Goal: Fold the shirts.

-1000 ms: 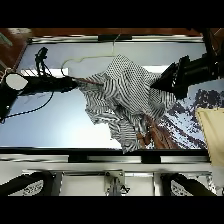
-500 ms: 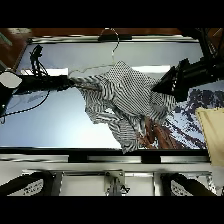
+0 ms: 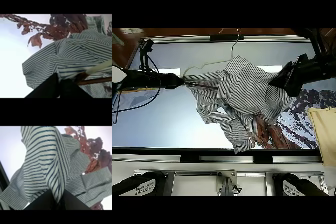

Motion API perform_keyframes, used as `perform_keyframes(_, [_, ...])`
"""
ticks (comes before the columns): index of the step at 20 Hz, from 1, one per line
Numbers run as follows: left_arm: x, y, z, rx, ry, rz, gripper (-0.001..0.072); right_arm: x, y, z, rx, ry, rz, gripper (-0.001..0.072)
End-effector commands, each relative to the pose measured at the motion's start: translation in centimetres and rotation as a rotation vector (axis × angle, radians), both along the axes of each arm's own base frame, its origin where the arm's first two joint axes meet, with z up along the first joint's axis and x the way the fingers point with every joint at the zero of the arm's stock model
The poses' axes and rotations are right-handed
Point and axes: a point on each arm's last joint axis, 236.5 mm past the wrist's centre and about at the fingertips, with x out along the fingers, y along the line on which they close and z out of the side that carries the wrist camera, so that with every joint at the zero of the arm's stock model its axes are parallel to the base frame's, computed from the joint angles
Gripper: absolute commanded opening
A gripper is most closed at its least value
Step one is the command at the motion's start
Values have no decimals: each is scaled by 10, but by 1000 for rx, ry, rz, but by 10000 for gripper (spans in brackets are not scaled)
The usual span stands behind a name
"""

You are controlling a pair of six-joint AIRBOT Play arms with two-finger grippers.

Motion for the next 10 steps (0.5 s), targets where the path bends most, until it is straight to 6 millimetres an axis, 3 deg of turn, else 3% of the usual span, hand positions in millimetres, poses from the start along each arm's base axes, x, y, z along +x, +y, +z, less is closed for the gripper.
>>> perform_keyframes(1, [-9,-10,31,-3,-34,-71,57,10,-8,-2,-46,-50,-4,85])
perform_keyframes(5, [-16,-20,64,-40,-72,-117,58,14,-19,-6,-107,-78,-1,85])
perform_keyframes(10, [-45,-23,51,-23,40,-197,58,38,-38,-2,-170,-165,-69,85])
